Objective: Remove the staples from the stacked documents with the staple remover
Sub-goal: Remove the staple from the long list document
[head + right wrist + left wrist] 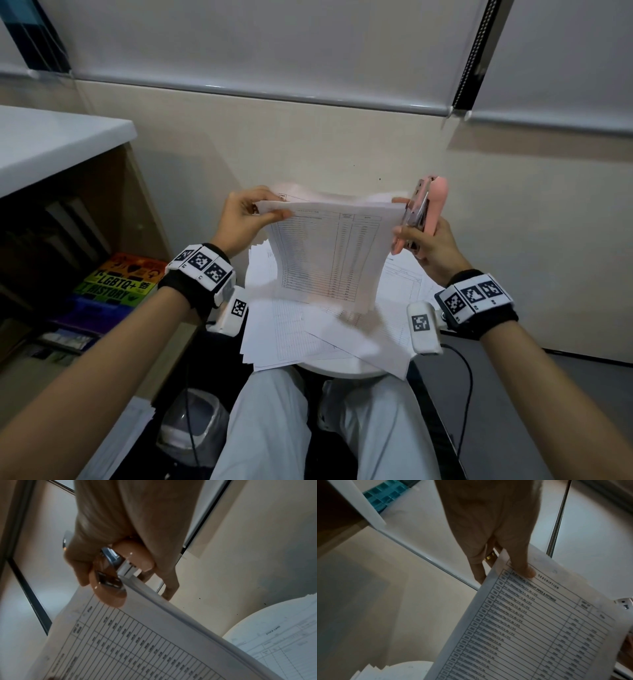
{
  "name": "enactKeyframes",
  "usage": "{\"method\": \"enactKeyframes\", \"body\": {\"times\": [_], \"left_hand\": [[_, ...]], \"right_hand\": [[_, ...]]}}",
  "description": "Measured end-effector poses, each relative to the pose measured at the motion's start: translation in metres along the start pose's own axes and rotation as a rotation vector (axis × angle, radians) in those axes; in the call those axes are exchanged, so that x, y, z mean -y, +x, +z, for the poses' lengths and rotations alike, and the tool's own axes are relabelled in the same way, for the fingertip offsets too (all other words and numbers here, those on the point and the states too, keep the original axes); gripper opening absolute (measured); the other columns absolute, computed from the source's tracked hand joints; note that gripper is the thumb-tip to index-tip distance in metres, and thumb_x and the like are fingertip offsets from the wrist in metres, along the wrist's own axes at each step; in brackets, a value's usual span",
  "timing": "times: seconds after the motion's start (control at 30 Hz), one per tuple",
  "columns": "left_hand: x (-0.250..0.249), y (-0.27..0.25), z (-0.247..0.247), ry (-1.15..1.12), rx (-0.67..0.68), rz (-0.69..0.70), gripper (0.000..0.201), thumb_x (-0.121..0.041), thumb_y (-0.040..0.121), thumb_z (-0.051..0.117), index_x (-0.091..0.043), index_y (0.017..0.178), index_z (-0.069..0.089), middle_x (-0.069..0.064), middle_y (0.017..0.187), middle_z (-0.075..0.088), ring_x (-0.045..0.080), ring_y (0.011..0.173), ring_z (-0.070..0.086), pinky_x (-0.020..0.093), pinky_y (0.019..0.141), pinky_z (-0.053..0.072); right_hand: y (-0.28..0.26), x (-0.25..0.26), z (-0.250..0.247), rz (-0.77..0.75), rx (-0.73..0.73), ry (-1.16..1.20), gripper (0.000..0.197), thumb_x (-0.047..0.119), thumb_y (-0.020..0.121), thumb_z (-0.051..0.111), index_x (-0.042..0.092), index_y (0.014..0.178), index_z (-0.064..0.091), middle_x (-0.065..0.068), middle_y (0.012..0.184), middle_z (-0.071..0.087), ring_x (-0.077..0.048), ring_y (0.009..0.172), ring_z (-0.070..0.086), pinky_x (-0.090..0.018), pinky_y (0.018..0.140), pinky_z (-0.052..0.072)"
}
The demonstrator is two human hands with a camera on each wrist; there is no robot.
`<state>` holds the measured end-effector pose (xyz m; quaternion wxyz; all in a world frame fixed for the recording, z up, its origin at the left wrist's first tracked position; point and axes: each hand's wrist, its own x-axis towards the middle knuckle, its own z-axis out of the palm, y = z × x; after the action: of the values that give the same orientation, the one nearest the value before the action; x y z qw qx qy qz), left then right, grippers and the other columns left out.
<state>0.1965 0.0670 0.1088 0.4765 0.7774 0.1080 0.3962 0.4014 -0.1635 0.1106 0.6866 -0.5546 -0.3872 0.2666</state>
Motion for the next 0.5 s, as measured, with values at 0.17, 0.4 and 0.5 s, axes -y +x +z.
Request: {"method": "enactKeyframes", "body": {"times": [0.17,0.4,0.5], "left_hand": [[-0.004,0.0,0.0,0.018,0.092,0.01,0.017,0.003,0.074,0.073,-0.012,0.083,0.069,0.006,0.082,0.063,0.004,0.078,0.06,0.015,0.071,0.046],[-0.013,0.0,0.003,0.024,0.147,0.021,0.023,0.004,0.077,0.07,-0.015,0.088,0.067,0.013,0.096,0.064,-0.001,0.087,0.059,0.013,0.079,0.047],[-0.017,-0.001,0.004,0.048,0.153,0.051,0.016,-0.002,0.077,0.07,-0.016,0.084,0.066,0.012,0.095,0.064,0.002,0.087,0.058,0.013,0.077,0.046]], "right_hand": [[-0.001,0.002,-0.002,0.039,-0.029,-0.038,0.025,-0.013,0.083,0.057,0.006,0.099,0.059,0.0,0.075,0.068,-0.011,0.062,0.065,-0.022,0.059,0.054],[0.001,-0.001,0.001,0.076,-0.075,0.058,0.036,-0.013,0.085,0.054,0.005,0.115,0.054,-0.006,0.085,0.062,-0.01,0.064,0.065,-0.023,0.058,0.052],[-0.002,0.002,0.003,0.086,-0.083,0.074,0.036,-0.013,0.085,0.053,0.011,0.112,0.056,-0.005,0.085,0.062,-0.009,0.064,0.066,-0.021,0.057,0.053]]}}
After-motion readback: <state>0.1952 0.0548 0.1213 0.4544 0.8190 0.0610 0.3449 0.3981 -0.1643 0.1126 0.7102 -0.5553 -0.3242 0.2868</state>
